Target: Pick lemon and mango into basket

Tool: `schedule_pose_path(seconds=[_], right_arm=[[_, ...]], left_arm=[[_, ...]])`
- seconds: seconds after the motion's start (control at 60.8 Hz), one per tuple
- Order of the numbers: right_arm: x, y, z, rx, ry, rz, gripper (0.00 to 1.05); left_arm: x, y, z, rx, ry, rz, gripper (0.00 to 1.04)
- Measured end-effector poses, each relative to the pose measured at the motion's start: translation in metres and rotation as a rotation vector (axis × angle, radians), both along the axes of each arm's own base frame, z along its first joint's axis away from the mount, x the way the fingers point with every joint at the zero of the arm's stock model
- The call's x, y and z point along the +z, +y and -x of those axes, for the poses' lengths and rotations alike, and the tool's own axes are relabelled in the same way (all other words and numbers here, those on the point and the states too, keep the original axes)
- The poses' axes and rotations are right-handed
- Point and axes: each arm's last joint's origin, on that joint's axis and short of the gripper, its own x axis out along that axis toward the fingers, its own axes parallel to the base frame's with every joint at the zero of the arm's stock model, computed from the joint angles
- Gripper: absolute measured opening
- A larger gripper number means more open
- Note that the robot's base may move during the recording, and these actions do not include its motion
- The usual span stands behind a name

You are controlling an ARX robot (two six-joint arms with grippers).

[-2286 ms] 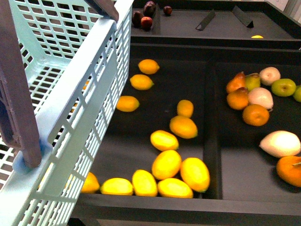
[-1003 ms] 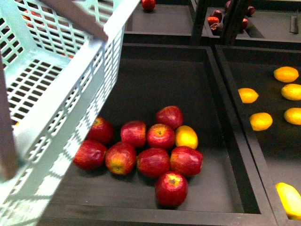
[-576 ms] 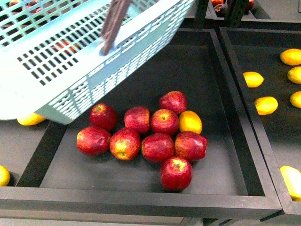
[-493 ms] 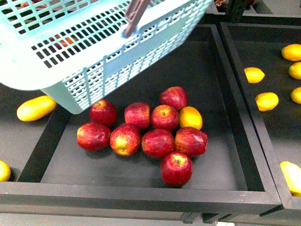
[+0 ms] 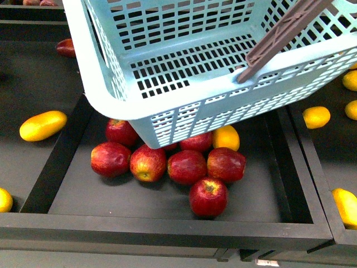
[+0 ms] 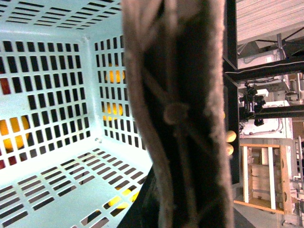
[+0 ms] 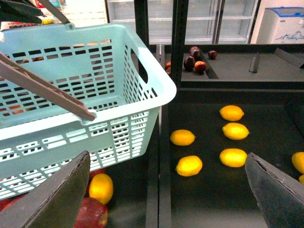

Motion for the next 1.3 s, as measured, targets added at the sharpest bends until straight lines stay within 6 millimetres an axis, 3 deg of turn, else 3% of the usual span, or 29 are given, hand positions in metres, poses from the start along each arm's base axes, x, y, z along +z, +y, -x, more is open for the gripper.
schedule_pose_path(seconds=[0.46,0.592,0.74,0.905,1.02,1.168,1.299], right_arm=[[0.0,0.0,0.0,0.0,0.001,0.0,0.96],[-0.006,-0.003,-0.007,-0.159,0.362,-0.125,0.96],[-0.009,-0.013,-0.025,-0.212,0.413,-0.203,0.96],[-0.002,-0.04,-0.064,-0.303,0.372,-0.248,0.96],[-0.01,-0.059,-0.101,-0.37,0.384,-0.225,0.96],[-0.038,-0.077,-0.149,-0.426,0.455,-0.132,0.96],[-0.075,-0.089,-0.187,-0.409,0.577,-0.01,0.96]], left_arm=[[0.0,0.003,-0.002,0.011,-0.016,-0.021,0.05],[0.0,0.003,-0.002,0.009,-0.015,-0.02,0.05],[0.0,0.003,-0.002,0.011,-0.018,-0.023,0.05],[0.0,0.003,-0.002,0.01,-0.018,-0.022,0.05],[0.0,0.003,-0.002,0.01,-0.019,-0.023,0.05],[0.0,0.003,-0.002,0.008,-0.018,-0.022,0.05],[0.0,0.003,-0.002,0.011,-0.019,-0.023,0.05]])
